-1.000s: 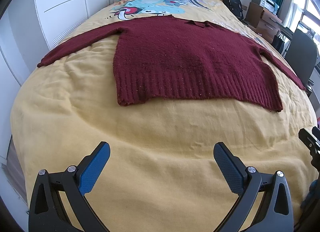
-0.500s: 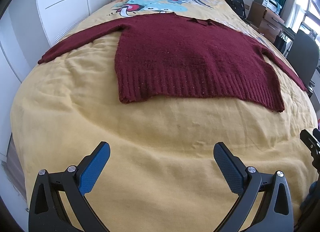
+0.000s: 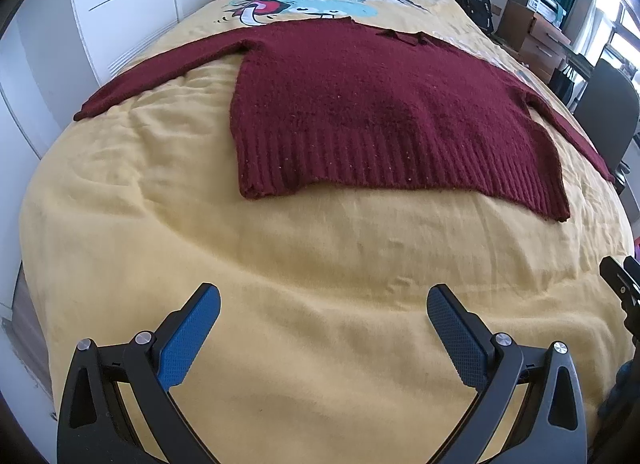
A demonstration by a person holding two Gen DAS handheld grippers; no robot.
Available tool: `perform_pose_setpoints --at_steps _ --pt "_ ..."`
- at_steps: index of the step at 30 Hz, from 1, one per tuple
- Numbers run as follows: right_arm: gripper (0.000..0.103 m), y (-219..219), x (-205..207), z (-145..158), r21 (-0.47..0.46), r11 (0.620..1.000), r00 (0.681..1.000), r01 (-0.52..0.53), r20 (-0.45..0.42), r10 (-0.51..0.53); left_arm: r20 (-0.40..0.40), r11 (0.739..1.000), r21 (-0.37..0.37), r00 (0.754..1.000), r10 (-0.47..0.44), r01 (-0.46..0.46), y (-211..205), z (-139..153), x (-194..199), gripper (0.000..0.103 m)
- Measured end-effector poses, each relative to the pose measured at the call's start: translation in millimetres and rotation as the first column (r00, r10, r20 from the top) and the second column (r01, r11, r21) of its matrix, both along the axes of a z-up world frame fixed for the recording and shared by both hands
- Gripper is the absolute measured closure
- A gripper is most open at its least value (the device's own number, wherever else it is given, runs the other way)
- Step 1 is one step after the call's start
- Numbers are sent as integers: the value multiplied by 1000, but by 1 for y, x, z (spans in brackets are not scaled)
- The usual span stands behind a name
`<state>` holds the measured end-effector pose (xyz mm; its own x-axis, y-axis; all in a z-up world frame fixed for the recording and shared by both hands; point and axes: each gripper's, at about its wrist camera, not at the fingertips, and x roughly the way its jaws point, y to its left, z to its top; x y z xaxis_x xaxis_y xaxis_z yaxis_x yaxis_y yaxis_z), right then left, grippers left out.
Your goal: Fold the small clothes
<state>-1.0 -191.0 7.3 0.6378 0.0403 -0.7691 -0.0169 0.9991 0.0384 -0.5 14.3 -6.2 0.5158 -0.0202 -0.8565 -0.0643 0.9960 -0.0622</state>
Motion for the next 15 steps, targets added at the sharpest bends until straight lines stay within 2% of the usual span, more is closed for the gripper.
perform_pose_setpoints --at_steps 15 --pt "0 -1 3 -1 16 1000 1000 1 -14 -1 -30 1000 -21 1000 -8 8 3 -3 4 1"
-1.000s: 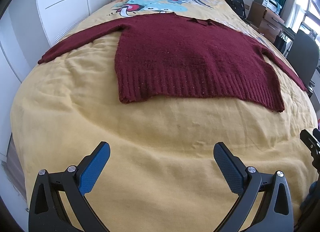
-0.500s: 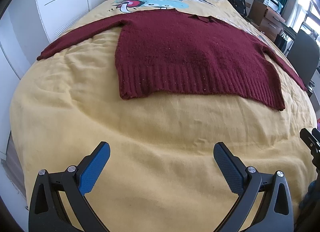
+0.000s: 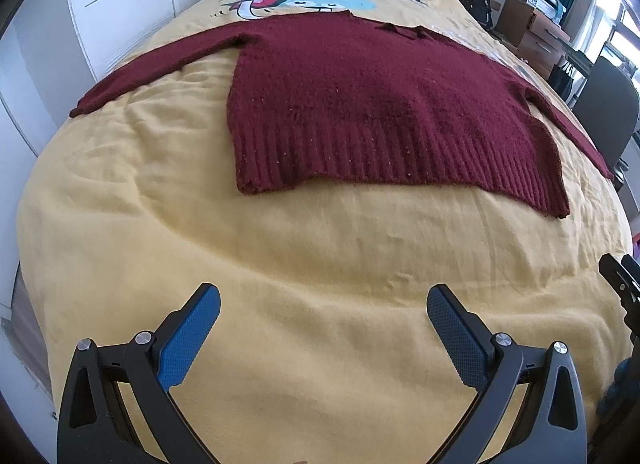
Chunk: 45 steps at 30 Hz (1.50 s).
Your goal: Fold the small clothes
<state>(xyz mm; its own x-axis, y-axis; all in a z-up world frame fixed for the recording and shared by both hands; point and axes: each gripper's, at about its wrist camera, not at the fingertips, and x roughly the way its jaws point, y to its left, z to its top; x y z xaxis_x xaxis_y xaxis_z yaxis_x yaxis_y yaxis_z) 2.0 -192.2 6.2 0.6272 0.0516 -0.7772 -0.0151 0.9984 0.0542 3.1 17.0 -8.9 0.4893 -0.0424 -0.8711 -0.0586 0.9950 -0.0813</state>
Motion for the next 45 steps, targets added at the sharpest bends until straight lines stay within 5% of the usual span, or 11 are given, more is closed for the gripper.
perform_pose_setpoints --at_steps 20,28,36,45 --pt "0 1 11 -1 11 1000 1000 -9 -20 9 -40 998 -20 997 62 -63 15 4 12 1" --pt "0 -4 26 3 46 999 997 -12 -70 15 -17 992 71 994 110 -108 20 17 29 1" --pt "0 -48 66 19 59 996 996 67 -55 -64 70 981 106 985 155 -162 37 44 54 1" --pt "0 -132 114 7 40 970 970 240 -60 -237 69 980 120 986 150 -158 43 49 93 1"
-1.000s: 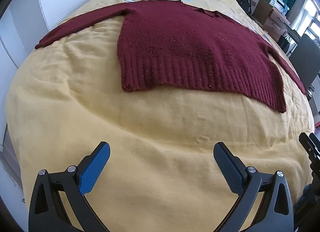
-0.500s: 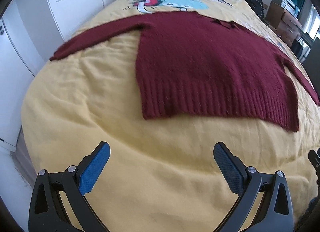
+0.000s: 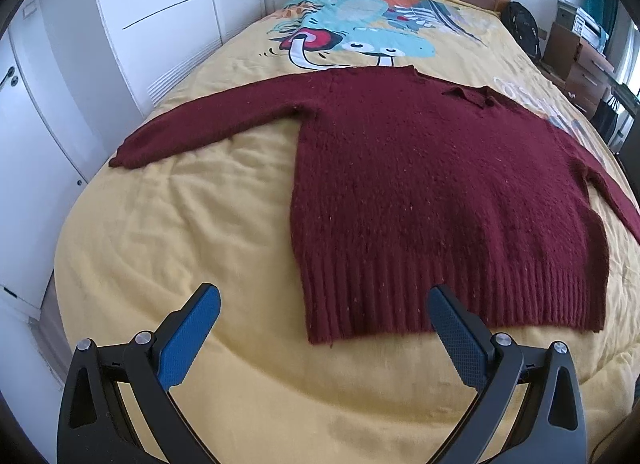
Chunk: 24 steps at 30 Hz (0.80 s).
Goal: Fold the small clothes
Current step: 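Move the right gripper to the sweater's sleeve cuff and close on it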
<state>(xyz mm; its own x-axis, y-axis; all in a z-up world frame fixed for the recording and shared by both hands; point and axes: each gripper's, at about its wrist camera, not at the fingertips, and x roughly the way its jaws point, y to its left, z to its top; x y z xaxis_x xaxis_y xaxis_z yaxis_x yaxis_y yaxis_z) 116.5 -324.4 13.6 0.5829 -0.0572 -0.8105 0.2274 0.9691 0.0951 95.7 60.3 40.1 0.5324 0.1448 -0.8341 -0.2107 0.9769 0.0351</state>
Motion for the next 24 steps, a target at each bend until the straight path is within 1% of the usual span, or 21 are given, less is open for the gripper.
perform_pose_setpoints --at_steps 4,10,14,17,21,24 --pt "0 -36 21 -8 -8 998 998 66 -4 -66 -14 1000 -6 1000 21 -21 5 -5 15 1" --pt "0 -90 57 -23 19 986 987 163 -11 -163 -36 997 41 997 70 -69 15 -16 36 1" --pt "0 -122 80 -33 29 976 976 216 -17 -216 -54 992 56 992 113 -110 24 -23 47 1" --pt "0 -146 96 -39 32 966 966 258 -20 -258 -72 988 67 987 142 -137 30 -30 51 1" --pt "0 -178 114 -47 72 948 951 309 -28 -307 -101 983 82 980 172 -164 36 -40 56 1" --pt "0 -198 126 -52 83 938 942 337 -36 -335 -115 981 94 977 181 -170 37 -45 57 1"
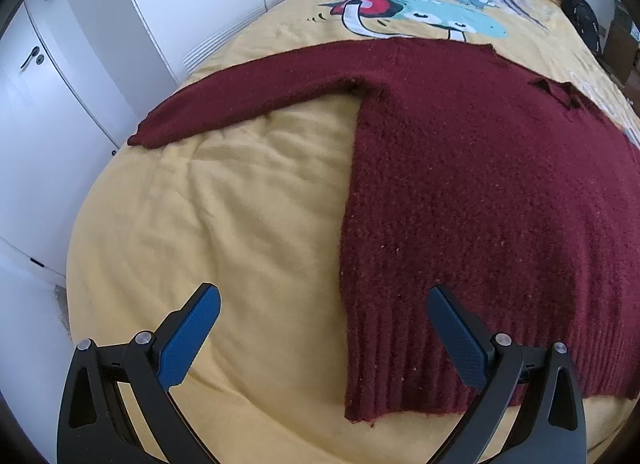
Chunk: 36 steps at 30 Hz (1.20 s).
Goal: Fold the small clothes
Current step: 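Move the right gripper to the sweater's sleeve cuff and close on it, then lift the sleeve cuff with the right gripper and carry it across the sweater body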
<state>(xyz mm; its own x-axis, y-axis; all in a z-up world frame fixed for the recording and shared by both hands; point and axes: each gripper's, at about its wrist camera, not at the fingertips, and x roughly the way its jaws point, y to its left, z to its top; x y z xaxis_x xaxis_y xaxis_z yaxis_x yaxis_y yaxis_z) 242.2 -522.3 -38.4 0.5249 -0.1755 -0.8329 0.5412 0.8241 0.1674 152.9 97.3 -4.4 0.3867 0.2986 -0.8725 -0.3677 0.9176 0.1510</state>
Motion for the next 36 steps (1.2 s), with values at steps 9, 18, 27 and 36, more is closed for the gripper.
perform_pose_setpoints --at_steps 9,18,27,36 --pt "8 -44 15 -26 122 988 995 96 -7 -96 -24 1000 14 1000 -7 8 -4 -7 6 1" --pt "43 -81 18 -37 247 950 974 193 71 -217 -38 1000 21 999 -17 18 -5 -8 9 1" --pt "87 -99 37 -28 283 940 970 188 98 -224 -28 1000 18 999 -22 23 -4 -7 10 1" --pt "92 -61 73 19 259 964 985 56 145 -96 40 1000 -25 999 -11 12 9 3 5 1"
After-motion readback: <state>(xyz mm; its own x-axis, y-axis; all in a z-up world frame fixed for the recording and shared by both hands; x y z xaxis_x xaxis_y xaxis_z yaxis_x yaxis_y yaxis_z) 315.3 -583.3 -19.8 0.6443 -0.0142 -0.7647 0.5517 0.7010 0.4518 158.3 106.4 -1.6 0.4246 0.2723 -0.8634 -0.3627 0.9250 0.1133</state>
